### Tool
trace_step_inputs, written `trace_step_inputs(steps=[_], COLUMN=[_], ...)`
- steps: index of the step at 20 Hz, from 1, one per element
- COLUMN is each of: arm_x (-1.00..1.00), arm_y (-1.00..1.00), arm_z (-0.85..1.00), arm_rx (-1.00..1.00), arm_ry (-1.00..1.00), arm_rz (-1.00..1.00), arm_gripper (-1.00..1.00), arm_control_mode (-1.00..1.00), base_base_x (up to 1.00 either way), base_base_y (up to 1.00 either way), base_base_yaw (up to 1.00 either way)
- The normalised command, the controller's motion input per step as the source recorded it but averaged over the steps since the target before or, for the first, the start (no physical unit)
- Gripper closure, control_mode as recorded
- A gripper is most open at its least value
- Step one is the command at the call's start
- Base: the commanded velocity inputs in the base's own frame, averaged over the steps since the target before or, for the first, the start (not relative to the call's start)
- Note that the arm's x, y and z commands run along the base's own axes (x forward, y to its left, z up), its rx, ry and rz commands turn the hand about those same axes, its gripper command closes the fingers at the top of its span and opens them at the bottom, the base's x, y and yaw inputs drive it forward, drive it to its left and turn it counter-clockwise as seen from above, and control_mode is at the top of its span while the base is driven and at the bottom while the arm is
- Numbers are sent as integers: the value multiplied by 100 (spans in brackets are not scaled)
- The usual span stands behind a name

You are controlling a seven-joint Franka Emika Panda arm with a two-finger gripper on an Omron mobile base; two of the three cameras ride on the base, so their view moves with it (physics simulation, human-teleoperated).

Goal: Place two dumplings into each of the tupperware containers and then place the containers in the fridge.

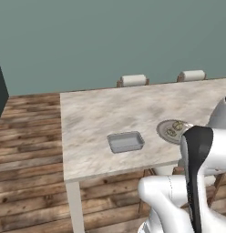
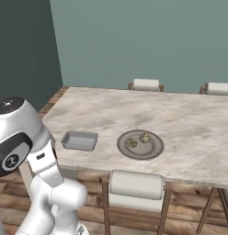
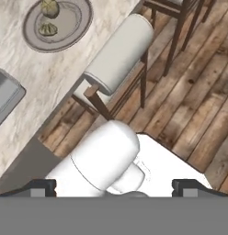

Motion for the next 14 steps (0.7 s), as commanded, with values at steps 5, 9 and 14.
trace_step_inputs(steps=[5, 9, 14], arm_x=[52, 74, 69], arm_y=[-34, -72, -79], arm_z=[3, 0, 0], arm_rx=[1, 4, 0], arm_ry=[0, 1, 8], arm_rz=[-12, 0, 0], arm_gripper=[-100, -100, -100], arm_control_mode=[-100, -100, -100], base_base_x=[0, 0, 0], base_base_y=[0, 0, 0], base_base_yaw=[0, 0, 0])
